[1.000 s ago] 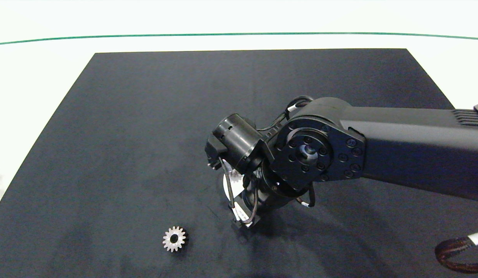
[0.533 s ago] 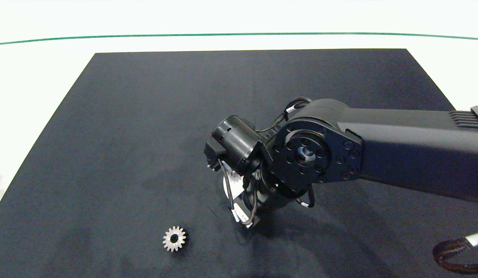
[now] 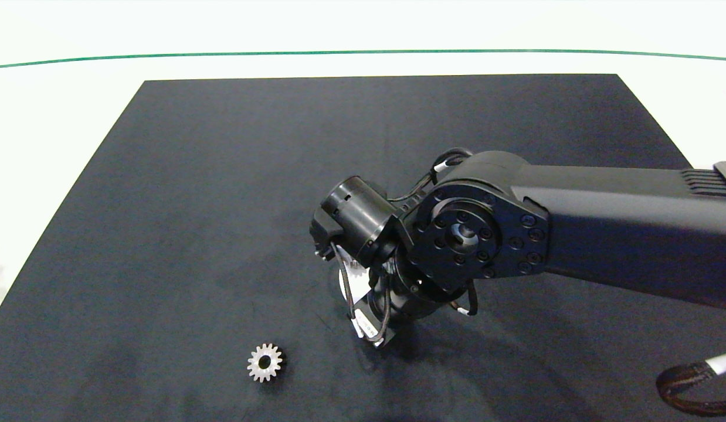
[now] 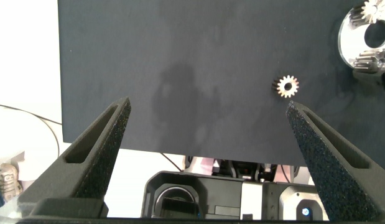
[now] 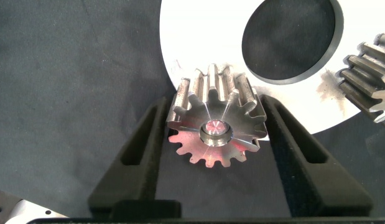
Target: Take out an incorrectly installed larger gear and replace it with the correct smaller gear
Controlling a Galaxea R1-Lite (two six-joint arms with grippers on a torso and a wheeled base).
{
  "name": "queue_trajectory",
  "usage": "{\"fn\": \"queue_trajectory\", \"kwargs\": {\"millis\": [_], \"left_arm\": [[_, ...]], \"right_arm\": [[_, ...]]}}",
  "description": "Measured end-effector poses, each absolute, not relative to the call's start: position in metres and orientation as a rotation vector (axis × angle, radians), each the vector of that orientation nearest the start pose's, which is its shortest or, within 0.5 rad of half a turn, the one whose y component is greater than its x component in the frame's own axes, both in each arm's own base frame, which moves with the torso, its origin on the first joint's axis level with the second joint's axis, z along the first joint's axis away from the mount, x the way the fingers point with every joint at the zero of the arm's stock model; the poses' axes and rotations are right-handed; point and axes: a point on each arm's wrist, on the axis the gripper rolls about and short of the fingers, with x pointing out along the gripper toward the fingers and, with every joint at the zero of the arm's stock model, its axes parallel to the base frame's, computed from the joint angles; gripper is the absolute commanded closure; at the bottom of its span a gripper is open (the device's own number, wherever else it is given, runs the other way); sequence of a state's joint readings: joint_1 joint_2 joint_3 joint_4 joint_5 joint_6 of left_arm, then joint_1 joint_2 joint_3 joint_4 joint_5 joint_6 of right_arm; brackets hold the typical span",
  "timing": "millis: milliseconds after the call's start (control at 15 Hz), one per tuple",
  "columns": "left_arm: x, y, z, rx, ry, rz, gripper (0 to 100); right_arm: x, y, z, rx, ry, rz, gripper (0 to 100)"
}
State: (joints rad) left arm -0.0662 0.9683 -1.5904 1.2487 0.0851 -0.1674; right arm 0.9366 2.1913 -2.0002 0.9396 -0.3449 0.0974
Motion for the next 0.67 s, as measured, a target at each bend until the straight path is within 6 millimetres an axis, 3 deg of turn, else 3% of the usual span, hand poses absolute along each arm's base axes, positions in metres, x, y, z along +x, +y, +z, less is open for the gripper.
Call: {"fn": "queue_trajectory", "kwargs": {"millis": [400, 667], "left_arm": [[0.005, 0.002, 0.350, -0.116, 0.607, 0.069, 0], [0.004, 0.002, 0.350, -0.116, 0.603, 0.069, 0]], "right_arm": [[0.249, 0.326, 0.179, -0.621, 0.961, 0.467, 57], [0.246, 0.322, 0.190, -0.607, 0.941, 0.466, 57]]}}
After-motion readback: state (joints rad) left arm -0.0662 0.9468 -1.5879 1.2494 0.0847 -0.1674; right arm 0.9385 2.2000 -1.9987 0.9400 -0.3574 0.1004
